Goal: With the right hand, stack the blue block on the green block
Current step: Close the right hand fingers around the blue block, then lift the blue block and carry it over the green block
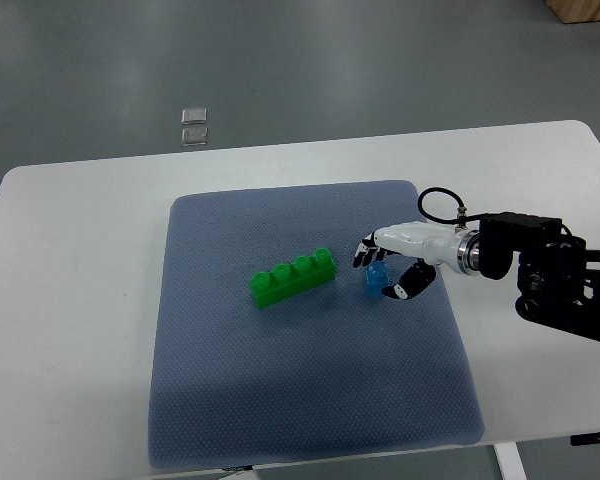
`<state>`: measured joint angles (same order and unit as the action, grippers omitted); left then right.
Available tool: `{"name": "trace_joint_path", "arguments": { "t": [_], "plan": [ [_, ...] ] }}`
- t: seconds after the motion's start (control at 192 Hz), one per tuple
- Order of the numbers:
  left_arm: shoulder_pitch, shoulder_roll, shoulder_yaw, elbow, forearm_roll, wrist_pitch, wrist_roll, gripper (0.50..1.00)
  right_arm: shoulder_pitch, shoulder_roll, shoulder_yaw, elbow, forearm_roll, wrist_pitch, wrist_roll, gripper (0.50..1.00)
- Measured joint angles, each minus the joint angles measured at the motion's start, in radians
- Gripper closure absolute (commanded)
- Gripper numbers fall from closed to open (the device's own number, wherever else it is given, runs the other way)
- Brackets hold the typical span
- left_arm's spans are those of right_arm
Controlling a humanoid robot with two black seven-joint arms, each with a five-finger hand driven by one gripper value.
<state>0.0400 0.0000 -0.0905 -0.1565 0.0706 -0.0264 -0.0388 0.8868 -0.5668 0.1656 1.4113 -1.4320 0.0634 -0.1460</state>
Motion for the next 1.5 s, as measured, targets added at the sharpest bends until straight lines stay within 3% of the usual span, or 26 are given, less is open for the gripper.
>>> {"name": "trace_joint_path", "arguments": {
  "t": [0.878, 1.502],
  "plan": [
    [0.0, 0.0, 0.0, 0.0, 0.0, 0.0, 0.0, 0.5, -0.006, 0.001, 0.0, -0.006, -0.005, 0.006, 0.005, 0.881],
    [0.0, 0.0, 0.0, 0.0, 0.0, 0.0, 0.0, 0.5, 0.033, -0.025, 0.013, 0.009, 0.002, 0.006, 0.012, 0.914]
  ]
}}
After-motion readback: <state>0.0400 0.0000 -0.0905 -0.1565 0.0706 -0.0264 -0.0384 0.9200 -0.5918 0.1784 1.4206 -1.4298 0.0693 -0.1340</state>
